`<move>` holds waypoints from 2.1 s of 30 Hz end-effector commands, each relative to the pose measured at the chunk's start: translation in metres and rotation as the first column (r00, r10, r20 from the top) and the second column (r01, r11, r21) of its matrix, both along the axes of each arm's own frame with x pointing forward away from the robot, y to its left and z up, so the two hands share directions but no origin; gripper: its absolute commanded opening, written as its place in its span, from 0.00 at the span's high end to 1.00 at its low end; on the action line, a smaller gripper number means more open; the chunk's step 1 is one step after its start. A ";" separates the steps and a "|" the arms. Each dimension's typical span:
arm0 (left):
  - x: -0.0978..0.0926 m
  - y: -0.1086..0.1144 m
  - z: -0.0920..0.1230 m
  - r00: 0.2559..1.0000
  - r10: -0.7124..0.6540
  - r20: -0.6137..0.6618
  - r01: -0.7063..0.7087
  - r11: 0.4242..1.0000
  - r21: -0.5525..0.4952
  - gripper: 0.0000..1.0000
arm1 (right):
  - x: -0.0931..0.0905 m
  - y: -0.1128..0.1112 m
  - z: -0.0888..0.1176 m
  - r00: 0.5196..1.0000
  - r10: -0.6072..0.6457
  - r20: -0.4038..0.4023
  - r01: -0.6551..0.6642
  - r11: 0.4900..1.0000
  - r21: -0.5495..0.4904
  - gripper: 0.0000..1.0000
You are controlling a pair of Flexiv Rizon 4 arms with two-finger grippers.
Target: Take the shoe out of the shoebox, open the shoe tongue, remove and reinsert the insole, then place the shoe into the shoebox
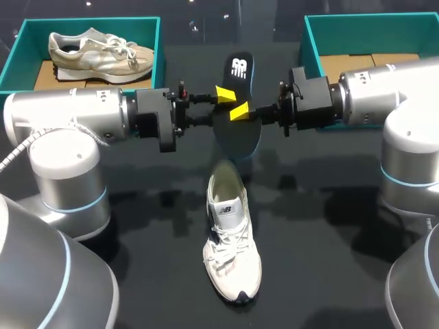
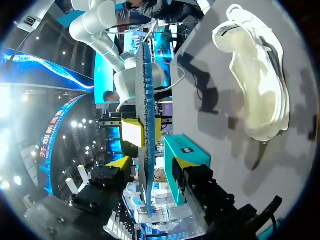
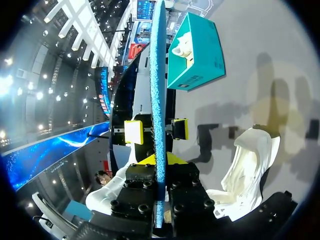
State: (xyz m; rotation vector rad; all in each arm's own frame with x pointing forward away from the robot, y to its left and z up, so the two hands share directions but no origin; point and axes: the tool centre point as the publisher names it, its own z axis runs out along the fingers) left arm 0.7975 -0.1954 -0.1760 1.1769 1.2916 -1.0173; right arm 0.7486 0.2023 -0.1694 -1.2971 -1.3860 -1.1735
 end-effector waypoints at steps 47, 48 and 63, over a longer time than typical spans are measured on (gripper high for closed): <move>-0.048 0.095 -0.001 0.688 0.489 -0.536 -0.081 0.786 0.613 0.00 | -0.001 -0.032 -0.009 0.938 -0.070 0.338 0.124 0.982 -0.142 1.00; -0.049 0.097 -0.004 0.662 0.510 -0.549 -0.077 0.775 0.627 0.00 | 0.000 -0.032 -0.011 0.932 -0.065 0.356 0.126 0.981 -0.150 1.00; -0.066 0.099 -0.043 0.344 0.681 -0.647 0.035 0.679 0.733 0.00 | 0.011 -0.028 -0.032 0.852 0.026 0.523 0.112 0.966 -0.232 1.00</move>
